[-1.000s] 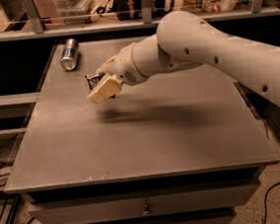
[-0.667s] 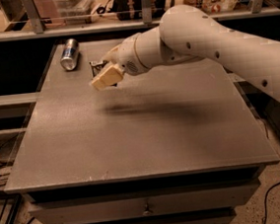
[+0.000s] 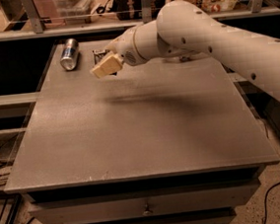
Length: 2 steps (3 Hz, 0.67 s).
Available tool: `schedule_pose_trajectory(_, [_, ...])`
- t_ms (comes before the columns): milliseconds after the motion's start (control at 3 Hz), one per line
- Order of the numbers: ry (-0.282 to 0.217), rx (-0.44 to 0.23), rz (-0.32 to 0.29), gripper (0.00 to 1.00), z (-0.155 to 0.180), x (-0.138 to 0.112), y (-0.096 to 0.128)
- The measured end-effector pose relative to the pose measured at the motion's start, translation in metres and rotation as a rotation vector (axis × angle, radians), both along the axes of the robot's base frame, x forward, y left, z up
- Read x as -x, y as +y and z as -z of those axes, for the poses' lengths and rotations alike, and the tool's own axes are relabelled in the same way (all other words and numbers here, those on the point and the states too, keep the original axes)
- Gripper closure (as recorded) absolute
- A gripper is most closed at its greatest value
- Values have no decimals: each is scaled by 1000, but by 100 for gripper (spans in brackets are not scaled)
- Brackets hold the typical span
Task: Move rxbar chocolate near redbull can
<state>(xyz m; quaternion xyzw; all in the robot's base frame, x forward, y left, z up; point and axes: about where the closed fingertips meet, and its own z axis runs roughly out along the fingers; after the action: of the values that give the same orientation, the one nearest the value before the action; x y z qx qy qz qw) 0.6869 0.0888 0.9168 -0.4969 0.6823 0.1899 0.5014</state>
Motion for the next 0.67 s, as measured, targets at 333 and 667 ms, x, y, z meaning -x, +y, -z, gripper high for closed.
schedule_pose_trajectory(333, [8, -31, 19, 100, 7, -5, 3])
schedule_pose_trajectory(667, [-16, -99, 47, 100, 12, -28, 15])
